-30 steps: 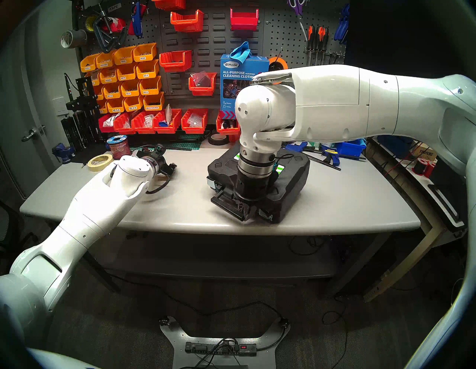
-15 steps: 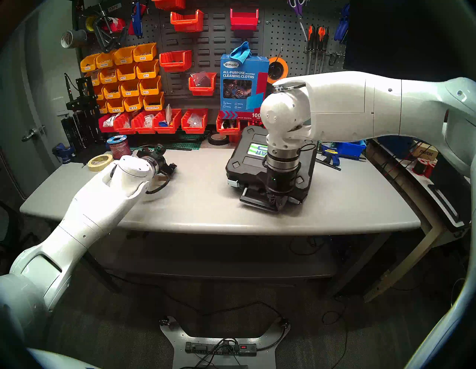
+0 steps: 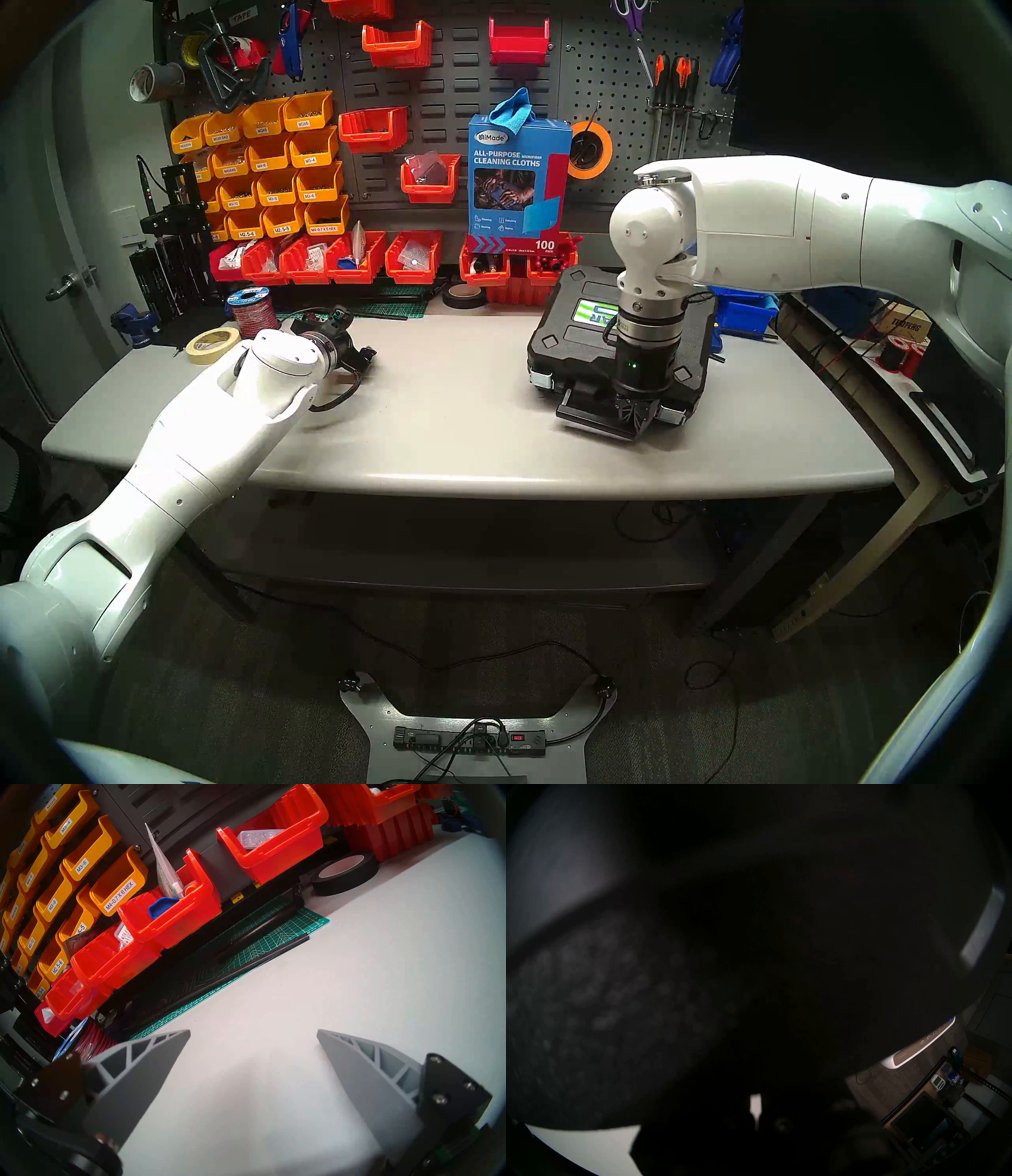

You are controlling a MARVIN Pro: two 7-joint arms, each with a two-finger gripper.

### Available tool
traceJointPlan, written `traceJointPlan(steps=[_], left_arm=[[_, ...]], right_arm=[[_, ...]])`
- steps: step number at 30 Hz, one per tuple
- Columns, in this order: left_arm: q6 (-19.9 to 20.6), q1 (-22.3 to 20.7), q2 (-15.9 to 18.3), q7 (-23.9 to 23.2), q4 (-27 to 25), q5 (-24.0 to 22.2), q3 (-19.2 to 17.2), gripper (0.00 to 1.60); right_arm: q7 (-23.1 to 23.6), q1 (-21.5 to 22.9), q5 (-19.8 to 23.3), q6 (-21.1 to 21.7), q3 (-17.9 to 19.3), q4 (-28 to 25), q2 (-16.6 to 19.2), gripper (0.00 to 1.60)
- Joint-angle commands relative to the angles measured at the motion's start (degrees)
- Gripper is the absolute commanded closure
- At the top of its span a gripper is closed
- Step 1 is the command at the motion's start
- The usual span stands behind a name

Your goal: Open the tool box

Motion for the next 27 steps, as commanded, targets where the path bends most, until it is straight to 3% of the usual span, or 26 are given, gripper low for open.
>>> traceJointPlan(steps=[1, 6, 10, 11, 19, 27], left_arm=[[-0.1, -1.4, -0.2, -0.2, -0.4, 0.1, -0.4, 0.0], [-0.1, -1.4, -0.2, -0.3, -0.4, 0.1, -0.4, 0.0], [-0.1, -1.4, -0.2, -0.3, -0.3, 0.2, -0.4, 0.0], [-0.1, -1.4, -0.2, -0.4, -0.3, 0.2, -0.4, 0.0], [-0.1, -1.4, -0.2, -0.5, -0.3, 0.3, -0.5, 0.0], [-0.1, -1.4, -0.3, -0.5, -0.3, 0.4, -0.5, 0.0]], right_arm=[[-2.9, -1.9, 8.9, 6.4, 0.7, 3.7, -2.5, 1.6], [-2.9, 0.4, 14.4, 10.9, 0.0, 8.4, -5.0, 1.6], [-2.9, 1.3, 16.2, 12.7, -1.4, 10.8, -6.6, 1.6], [-2.9, 1.9, 17.5, 13.8, -3.0, 11.8, -7.5, 1.6], [-2.6, 2.3, 19.9, 16.7, -7.5, 15.0, -11.3, 1.6], [1.3, 4.2, 21.5, 21.6, -10.7, 14.6, -15.9, 1.6]])
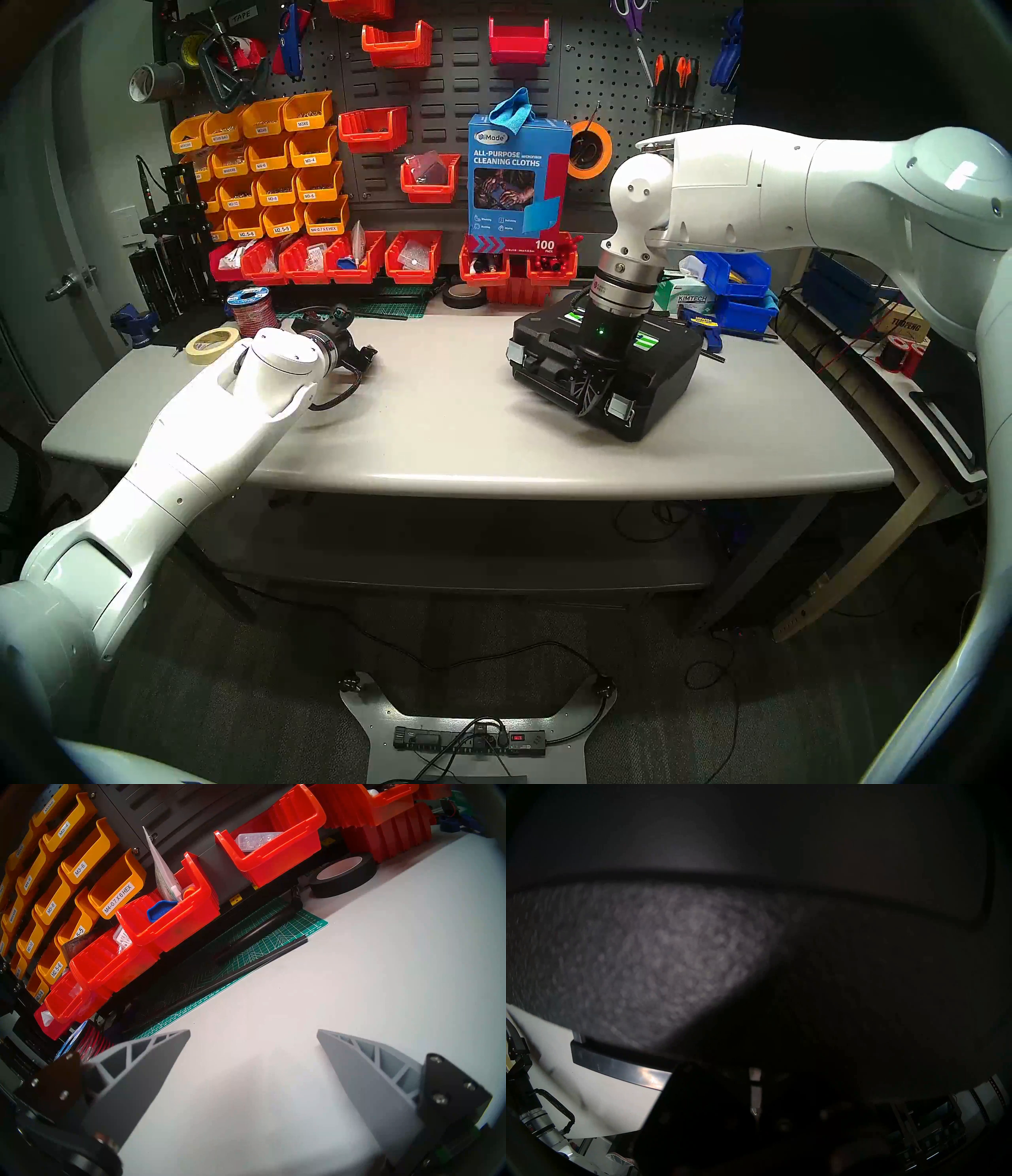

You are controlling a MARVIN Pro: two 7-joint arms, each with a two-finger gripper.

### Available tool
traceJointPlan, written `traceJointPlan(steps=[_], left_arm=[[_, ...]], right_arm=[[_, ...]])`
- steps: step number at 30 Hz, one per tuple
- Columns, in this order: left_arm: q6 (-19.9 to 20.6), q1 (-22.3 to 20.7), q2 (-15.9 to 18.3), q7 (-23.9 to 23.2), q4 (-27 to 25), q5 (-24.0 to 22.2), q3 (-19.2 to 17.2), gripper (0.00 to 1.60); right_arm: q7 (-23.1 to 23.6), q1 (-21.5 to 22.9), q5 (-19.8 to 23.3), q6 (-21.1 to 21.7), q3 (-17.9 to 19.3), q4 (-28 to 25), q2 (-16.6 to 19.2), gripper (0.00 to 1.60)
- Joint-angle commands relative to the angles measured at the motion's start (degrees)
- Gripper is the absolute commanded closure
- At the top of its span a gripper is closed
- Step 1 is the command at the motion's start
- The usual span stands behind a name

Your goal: Open the tool box

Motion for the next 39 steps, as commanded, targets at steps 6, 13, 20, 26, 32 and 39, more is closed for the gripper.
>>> traceJointPlan(steps=[6, 13, 20, 26, 32, 39], left_arm=[[-0.1, -1.2, -0.2, 0.0, -0.4, 0.1, -0.5, 0.0], [-0.1, -1.2, -0.2, 0.0, -0.4, 0.1, -0.5, 0.0], [-0.1, -1.1, -0.2, -0.1, -0.4, 0.2, -0.6, 0.0], [-0.1, -1.1, -0.2, -0.1, -0.4, 0.2, -0.6, 0.0], [-0.1, -1.1, -0.3, -0.1, -0.3, 0.3, -0.6, 0.0], [-0.1, -1.1, -0.3, -0.2, -0.3, 0.3, -0.7, 0.0]], right_arm=[[-3.4, 3.9, 1.6, 6.5, -3.5, -1.5, -6.8, 1.6], [0.3, 6.3, 3.0, 10.1, -6.0, -3.8, -9.3, 1.6], [4.1, 9.1, 3.7, 14.1, -8.8, -6.2, -11.7, 1.6], [7.5, 11.8, 3.7, 17.1, -13.3, -8.2, -13.3, 1.6], [10.7, 13.2, 4.2, 18.6, -19.2, -7.9, -14.9, 1.6], [13.0, 14.2, 7.0, 20.2, -25.2, -7.5, -17.4, 1.07]])
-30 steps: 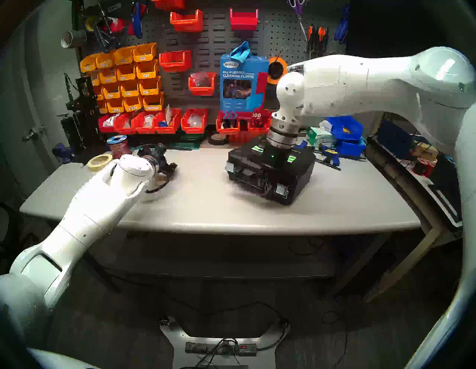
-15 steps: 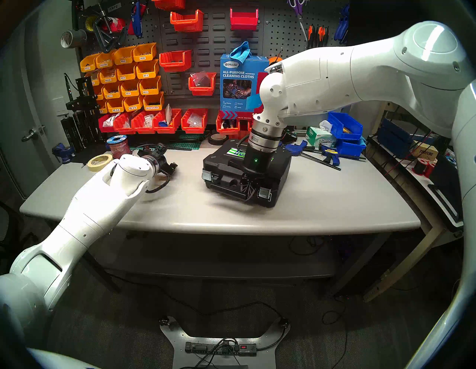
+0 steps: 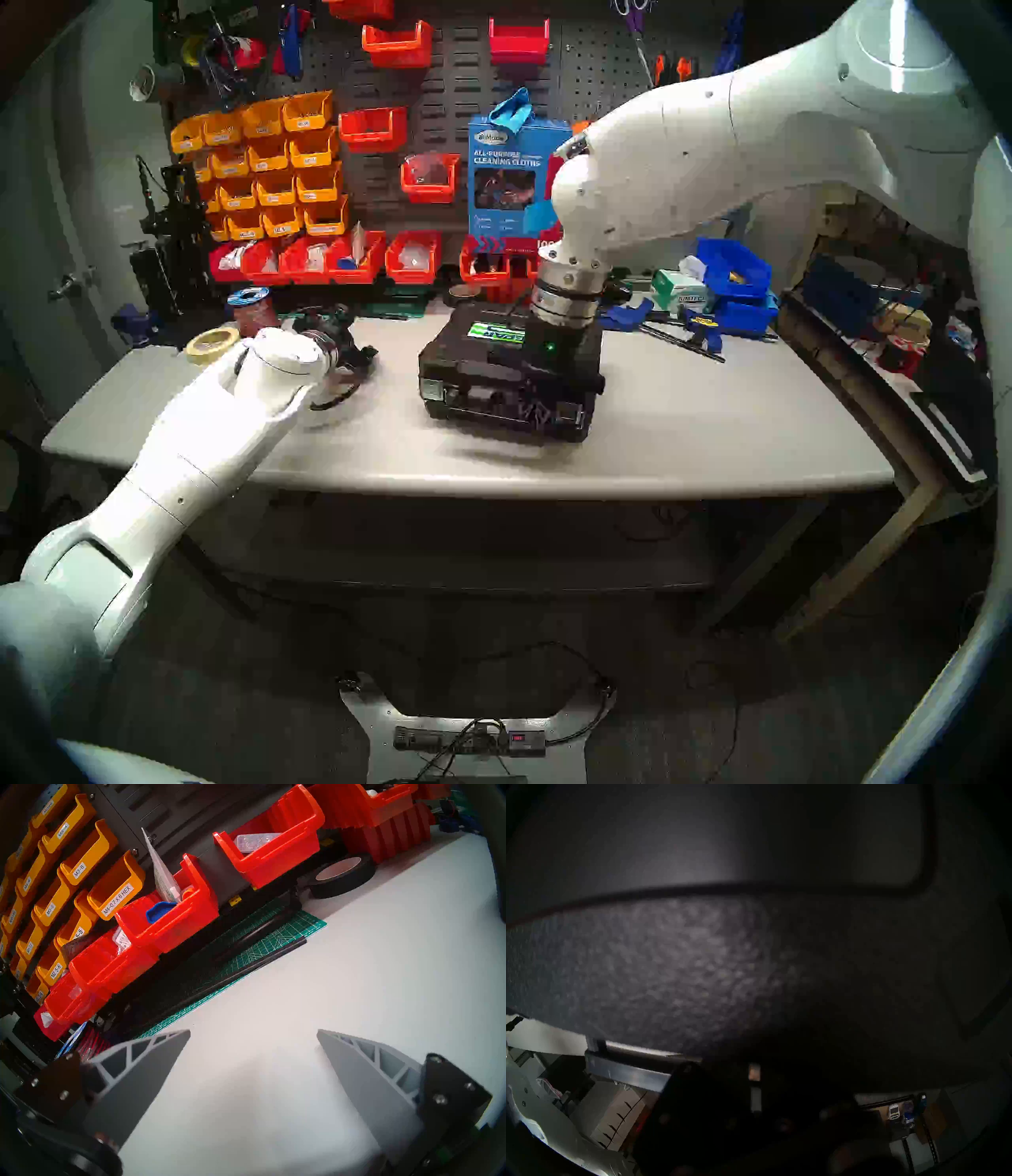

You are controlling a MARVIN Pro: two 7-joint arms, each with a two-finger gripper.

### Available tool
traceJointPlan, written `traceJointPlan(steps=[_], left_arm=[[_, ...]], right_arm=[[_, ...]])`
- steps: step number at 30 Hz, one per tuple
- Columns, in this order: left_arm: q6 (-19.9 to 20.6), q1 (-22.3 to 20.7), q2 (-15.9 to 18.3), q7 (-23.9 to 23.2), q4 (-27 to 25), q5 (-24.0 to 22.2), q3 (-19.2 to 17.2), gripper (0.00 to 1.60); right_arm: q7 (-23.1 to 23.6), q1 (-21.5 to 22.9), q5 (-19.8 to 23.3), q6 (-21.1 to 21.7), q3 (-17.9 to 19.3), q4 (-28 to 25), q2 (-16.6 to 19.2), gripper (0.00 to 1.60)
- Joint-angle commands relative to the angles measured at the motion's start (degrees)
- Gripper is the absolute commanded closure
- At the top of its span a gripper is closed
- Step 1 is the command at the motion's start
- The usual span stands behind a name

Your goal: Open the tool box

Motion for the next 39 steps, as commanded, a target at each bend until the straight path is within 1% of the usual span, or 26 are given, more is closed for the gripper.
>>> traceJointPlan(steps=[1, 2, 3, 4, 5, 6, 7, 13, 14, 16, 17, 18, 23, 27, 28, 29, 30, 31, 32, 34, 35, 37, 38, 39], left_arm=[[-0.1, -1.1, -0.1, 0.1, -0.4, -0.1, -0.6, 0.0], [-0.1, -1.1, -0.1, 0.1, -0.4, -0.1, -0.6, 0.0], [-0.1, -1.1, -0.2, 0.1, -0.4, -0.1, -0.6, 0.0], [-0.1, -1.1, -0.2, 0.1, -0.4, 0.0, -0.6, 0.0], [-0.1, -1.1, -0.2, 0.1, -0.3, 0.0, -0.6, 0.0], [-0.1, -1.1, -0.2, 0.1, -0.3, 0.0, -0.6, 0.0], [0.0, -1.1, -0.2, 0.1, -0.3, 0.0, -0.6, 0.0], [0.0, -1.1, -0.2, 0.1, -0.3, 0.0, -0.6, 0.0], [-0.1, -1.1, -0.2, 0.1, -0.3, 0.0, -0.6, 0.0], [-0.1, -1.1, -0.2, 0.0, -0.3, 0.0, -0.6, 0.0], [-0.1, -1.1, -0.2, 0.0, -0.3, 0.0, -0.6, 0.0], [-0.1, -1.1, -0.2, 0.0, -0.3, 0.0, -0.6, 0.0], [-0.1, -1.1, -0.2, 0.0, -0.4, 0.0, -0.6, 0.0], [-0.1, -1.1, -0.2, 0.0, -0.3, 0.1, -0.6, 0.0], [-0.1, -1.1, -0.2, 0.0, -0.3, 0.1, -0.7, 0.0], [-0.1, -1.1, -0.2, 0.0, -0.3, 0.1, -0.7, 0.0], [-0.1, -1.1, -0.2, 0.0, -0.3, 0.1, -0.7, 0.0], [-0.1, -1.1, -0.2, 0.0, -0.3, 0.1, -0.7, 0.0], [-0.1, -1.1, -0.2, 0.0, -0.3, 0.1, -0.7, 0.0], [-0.1, -1.1, -0.2, 0.0, -0.4, 0.1, -0.7, 0.0], [-0.1, -1.1, -0.2, 0.0, -0.4, 0.1, -0.7, 0.0], [-0.1, -1.1, -0.2, 0.0, -0.4, 0.1, -0.7, 0.0], [-0.1, -1.1, -0.2, 0.0, -0.4, 0.1, -0.7, 0.0], [-0.1, -1.1, -0.2, 0.0, -0.4, 0.1, -0.7, 0.0]], right_arm=[[-5.6, 2.9, 2.2, 2.1, -5.5, 0.8, -3.0, 0.89], [-6.0, 3.0, 2.9, 2.4, -5.9, 0.9, -3.3, 0.41], [-5.0, 3.2, 3.1, 2.6, -6.8, 0.8, -3.7, 0.27], [-5.2, 3.3, 3.8, 3.0, -7.4, 1.0, -4.2, 0.04], [-4.8, 3.4, 4.4, 3.3, -8.2, 1.1, -4.7, 0.0], [-4.8, 3.5, 5.1, 3.6, -8.8, 1.4, -5.1, 0.0], [-3.8, 3.7, 5.3, 3.9, -9.6, 1.5, -5.7, 0.0], [-2.7, 4.2, 9.0, 5.4, -12.4, 3.5, -7.8, 0.0], [-1.9, 4.4, 9.2, 5.4, -13.0, 3.7, -8.2, 0.0], [-1.6, 4.6, 10.2, 5.4, -13.7, 4.3, -8.7, 0.0], [-2.3, 4.6, 10.9, 5.4, -13.8, 4.9, -8.7, 0.0], [-1.3, 4.9, 11.2, 5.4, -14.3, 5.2, -9.0, 0.0], [-0.8, 5.4, 13.4, 5.4, -15.6, 7.4, -9.5, 0.0], [-0.6, 5.6, 14.3, 5.4, -17.0, 8.3, -9.6, 0.0], [-0.5, 5.8, 14.9, 5.4, -18.1, 8.5, -9.6, 0.0], [-1.7, 5.8, 15.5, 5.4, -18.1, 8.8, -9.4, 0.0], [-1.5, 6.0, 15.6, 5.4, -18.8, 8.8, -9.4, 0.0], [0.3, 6.4, 15.3, 5.4, -20.0, 8.3, -9.5, 0.0], [-0.4, 6.4, 15.7, 5.4, -20.3, 8.5, -9.3, 0.0], [-0.2, 6.7, 16.4, 5.4, -21.4, 8.2, -8.9, 0.0], [-0.2, 6.7, 16.4, 5.4, -21.4, 8.2, -8.9, 0.0], [-0.6, 7.1, 17.8, 5.4, -22.6, 7.6, -8.4, 0.0], [-0.1, 7.6, 18.6, 4.9, -23.3, 6.9, -7.9, 0.0], [0.1, 8.2, 20.3, 3.9, -24.3, 6.1, -6.9, 0.0]])
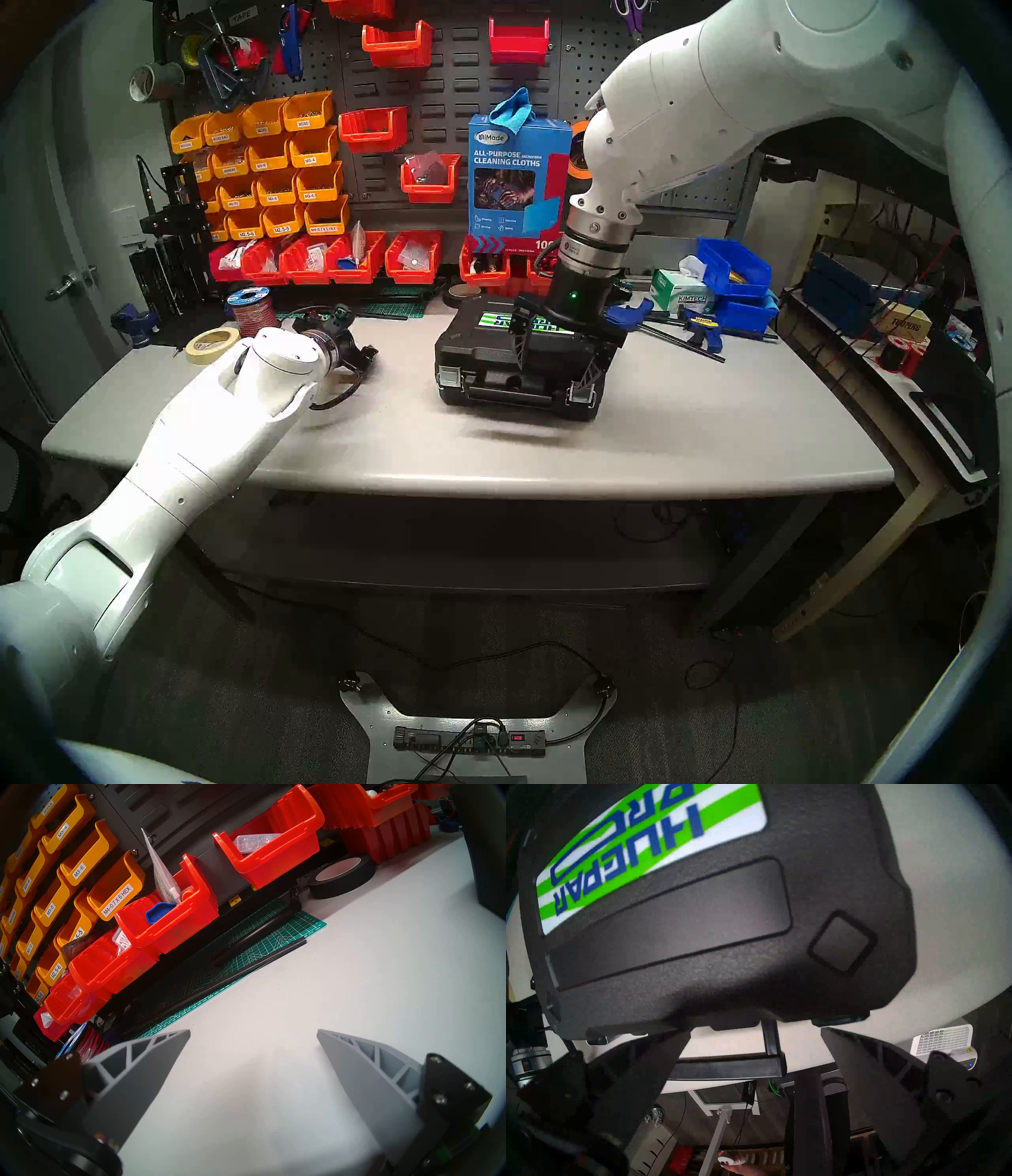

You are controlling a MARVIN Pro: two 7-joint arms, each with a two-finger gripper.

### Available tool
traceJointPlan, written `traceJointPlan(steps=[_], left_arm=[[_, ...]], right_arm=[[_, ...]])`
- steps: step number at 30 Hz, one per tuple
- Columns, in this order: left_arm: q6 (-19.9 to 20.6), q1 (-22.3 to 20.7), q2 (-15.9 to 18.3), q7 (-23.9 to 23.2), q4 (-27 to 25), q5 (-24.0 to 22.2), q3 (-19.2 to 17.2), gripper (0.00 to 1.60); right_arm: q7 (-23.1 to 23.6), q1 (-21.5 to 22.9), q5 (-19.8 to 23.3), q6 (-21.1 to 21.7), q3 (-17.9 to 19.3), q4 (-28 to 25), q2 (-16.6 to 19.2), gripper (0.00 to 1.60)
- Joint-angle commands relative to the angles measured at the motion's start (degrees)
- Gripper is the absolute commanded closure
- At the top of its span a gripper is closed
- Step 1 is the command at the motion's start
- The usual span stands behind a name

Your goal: Open the tool box

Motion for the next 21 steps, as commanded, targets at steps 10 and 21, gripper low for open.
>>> traceJointPlan(steps=[10, 21], left_arm=[[-0.1, -1.0, -0.1, 0.1, -0.4, 0.0, -0.6, 0.0], [-0.1, -1.1, -0.2, 0.0, -0.4, 0.0, -0.6, 0.0]], right_arm=[[-8.0, 5.0, 13.8, -7.1, -6.4, -5.1, 6.6, 0.0], [-19.0, 7.1, 30.5, -17.8, -4.1, -8.0, 9.5, 0.0]])
